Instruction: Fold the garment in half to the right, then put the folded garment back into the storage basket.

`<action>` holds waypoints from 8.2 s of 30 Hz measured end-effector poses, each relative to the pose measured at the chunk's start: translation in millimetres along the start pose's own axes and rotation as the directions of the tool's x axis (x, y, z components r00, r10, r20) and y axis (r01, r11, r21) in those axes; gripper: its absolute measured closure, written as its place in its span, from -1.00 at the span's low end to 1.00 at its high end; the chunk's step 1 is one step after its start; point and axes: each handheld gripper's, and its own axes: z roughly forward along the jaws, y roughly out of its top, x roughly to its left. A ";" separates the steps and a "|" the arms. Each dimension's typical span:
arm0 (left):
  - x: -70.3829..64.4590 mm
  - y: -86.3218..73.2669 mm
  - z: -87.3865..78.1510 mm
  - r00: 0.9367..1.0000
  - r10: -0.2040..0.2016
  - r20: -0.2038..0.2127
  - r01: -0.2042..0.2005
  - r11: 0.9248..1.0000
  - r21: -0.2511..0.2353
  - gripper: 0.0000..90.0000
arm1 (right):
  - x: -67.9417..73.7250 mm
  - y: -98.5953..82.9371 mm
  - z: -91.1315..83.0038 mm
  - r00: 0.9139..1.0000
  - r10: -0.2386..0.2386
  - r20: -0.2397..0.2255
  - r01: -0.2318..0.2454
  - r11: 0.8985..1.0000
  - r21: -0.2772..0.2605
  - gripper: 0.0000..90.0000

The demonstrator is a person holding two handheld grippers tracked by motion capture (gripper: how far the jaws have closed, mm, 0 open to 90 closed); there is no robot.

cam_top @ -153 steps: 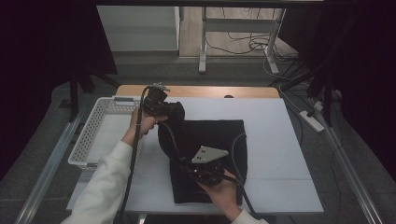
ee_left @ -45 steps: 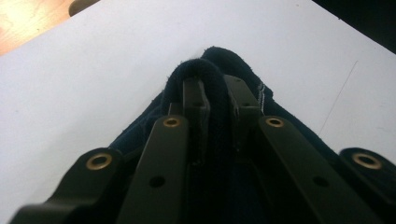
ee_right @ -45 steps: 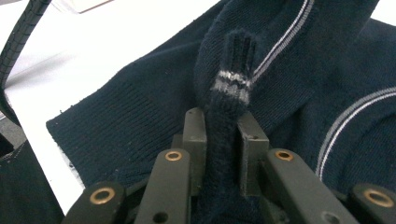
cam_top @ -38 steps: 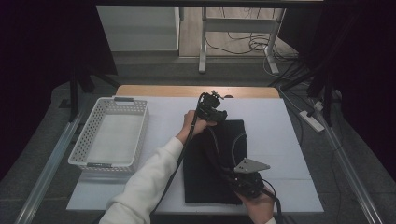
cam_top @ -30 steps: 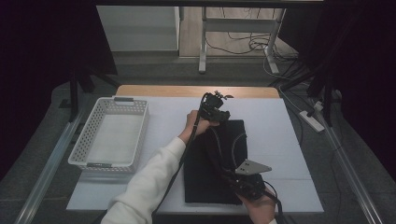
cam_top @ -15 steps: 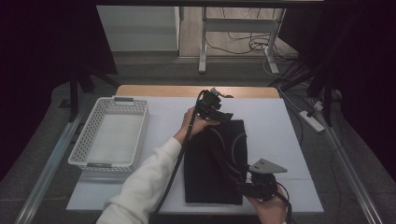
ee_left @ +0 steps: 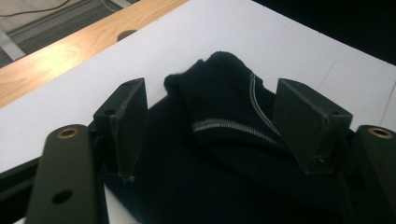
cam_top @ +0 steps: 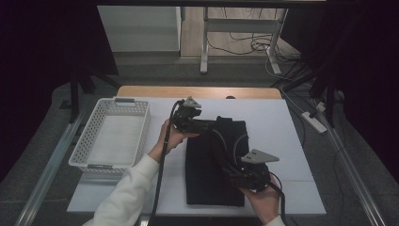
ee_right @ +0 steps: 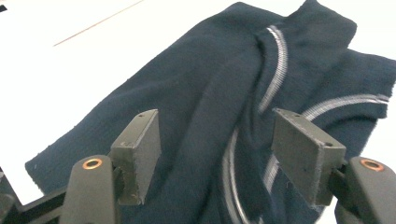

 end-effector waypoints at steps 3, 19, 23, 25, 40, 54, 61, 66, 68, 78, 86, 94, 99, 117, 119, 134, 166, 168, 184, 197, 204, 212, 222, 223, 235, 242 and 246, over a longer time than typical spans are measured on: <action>1.8 -6.4 -4.8 1.000 -0.001 -0.021 0.001 1.000 -0.006 -0.37 | 2.5 7.8 17.2 1.000 -0.027 -0.008 0.028 0.999 0.025 -0.25; 4.9 -24.4 -9.4 0.999 -0.021 -0.030 0.022 1.000 0.000 -0.36 | 3.9 4.1 56.9 0.996 -0.090 0.017 0.087 0.986 0.139 -0.03; 5.6 -24.8 -9.9 0.999 -0.023 -0.033 0.023 1.000 -0.004 -0.38 | 0.3 1.6 58.7 0.993 -0.108 0.036 0.101 0.981 0.164 0.40; 6.9 -25.0 -9.5 0.999 -0.025 -0.035 0.025 1.000 -0.006 -0.38 | -2.6 -0.2 57.7 0.993 -0.113 0.038 0.105 0.980 0.166 0.62; 7.4 -26.3 -9.3 0.999 -0.028 -0.025 0.029 1.000 0.003 -0.39 | -28.7 -11.1 24.1 0.995 -0.059 0.082 0.050 0.992 0.112 0.75; 10.4 -29.3 -8.2 0.999 -0.031 -0.026 0.031 0.999 0.013 -0.40 | -44.7 -17.9 4.9 0.993 0.036 0.113 -0.043 0.997 0.067 0.17; 10.7 -29.3 -6.4 0.999 -0.034 -0.028 0.035 0.999 0.018 -0.41 | -46.6 -2.5 4.5 0.993 0.021 0.116 -0.025 0.999 0.032 0.13; 10.0 -29.4 -3.4 0.999 -0.045 -0.019 0.045 0.999 0.022 -0.41 | -48.4 14.4 24.4 0.995 0.010 0.100 -0.015 0.999 0.048 0.12; 10.0 -29.5 -3.1 0.999 -0.045 -0.019 0.045 0.999 0.022 -0.41 | -49.4 16.8 30.0 0.994 -0.004 0.109 -0.003 0.998 0.064 0.16; 12.1 -30.4 -6.4 0.999 -0.049 -0.023 0.050 0.999 0.015 -0.41 | -80.5 -4.3 26.0 0.985 0.027 0.168 -0.047 0.993 0.112 0.85; 12.0 -30.6 -4.1 0.999 -0.049 -0.022 0.049 0.999 0.023 -0.41 | -91.6 -24.3 31.6 0.984 0.051 0.171 -0.079 0.984 0.161 0.76; 12.1 -31.0 -4.1 0.998 -0.051 -0.023 0.051 0.998 0.021 -0.41 | -93.9 -15.6 29.6 0.979 0.065 0.194 -0.084 0.992 0.092 0.37; 9.9 -33.4 -3.0 0.999 -0.046 -0.028 0.047 0.998 0.028 -0.42 | -103.1 2.6 31.7 0.981 0.096 0.167 -0.104 0.994 0.044 0.30; 10.6 -60.3 -32.3 0.991 -0.081 -0.111 0.084 0.996 0.020 -0.42 | -130.2 38.0 80.9 0.984 0.009 0.180 -0.025 0.996 0.084 0.76; 11.2 -63.0 -34.7 0.989 -0.085 -0.117 0.088 0.996 0.022 -0.42 | -133.9 36.5 84.8 0.976 -0.022 0.215 -0.002 0.994 0.111 0.86; 14.4 -66.4 -33.1 0.990 -0.087 -0.114 0.091 0.995 0.028 -0.42 | -158.7 24.2 89.3 0.978 0.097 0.187 -0.123 0.983 0.133 0.30; 22.8 -58.2 -23.3 0.997 -0.068 -0.030 0.070 0.997 0.045 -0.51 | -91.5 8.9 12.2 0.998 -0.040 -0.038 0.038 0.997 -0.066 -0.49; 22.2 -58.2 -23.6 0.997 -0.064 -0.030 0.066 0.997 0.050 -0.53 | -84.9 2.4 6.9 0.997 -0.052 -0.058 0.048 0.996 -0.079 -0.49; 15.1 -53.4 -31.3 0.999 -0.036 -0.027 0.038 0.999 0.039 -0.58 | -40.0 -20.7 -16.5 0.971 -0.143 -0.190 0.132 0.989 -0.069 -0.47; 16.8 -55.1 -29.2 0.998 -0.053 -0.019 0.054 0.997 0.053 -0.59 | -16.7 -19.7 -7.0 0.944 -0.220 -0.247 0.226 0.974 -0.006 -0.48; 14.6 -53.8 -28.6 0.999 -0.051 -0.019 0.052 0.997 0.056 -0.60 | -7.1 -21.5 -4.2 0.929 -0.256 -0.268 0.272 0.962 0.023 -0.49; 15.1 -54.1 -22.3 0.999 -0.051 -0.008 0.052 0.996 0.076 -0.61 | 7.1 -27.1 1.6 0.901 -0.315 -0.299 0.358 0.928 0.103 -0.52; 15.6 -54.2 -20.3 0.999 -0.052 -0.007 0.053 0.995 0.084 -0.61 | 18.0 -33.6 5.1 0.864 -0.386 -0.323 0.461 0.865 0.201 -0.58; 16.2 -54.4 -20.0 0.999 -0.054 -0.008 0.055 0.995 0.085 -0.61 | 18.9 -34.5 5.3 0.859 -0.400 -0.319 0.475 0.855 0.208 -0.58; 18.0 -55.0 -22.1 0.997 -0.072 0.006 0.072 0.995 0.070 -0.62 | 19.3 -43.7 10.7 0.838 -0.485 -0.250 0.543 0.788 0.290 -0.65; 19.8 -55.9 -20.0 0.997 -0.083 0.010 0.082 0.994 0.077 -0.62 | 20.6 -48.5 18.2 0.839 -0.484 -0.249 0.543 0.776 0.322 -0.68; 20.0 -55.9 -19.7 0.996 -0.091 0.016 0.089 0.993 0.073 -0.62 | 20.0 -47.9 19.4 0.842 -0.474 -0.258 0.538 0.776 0.329 -0.67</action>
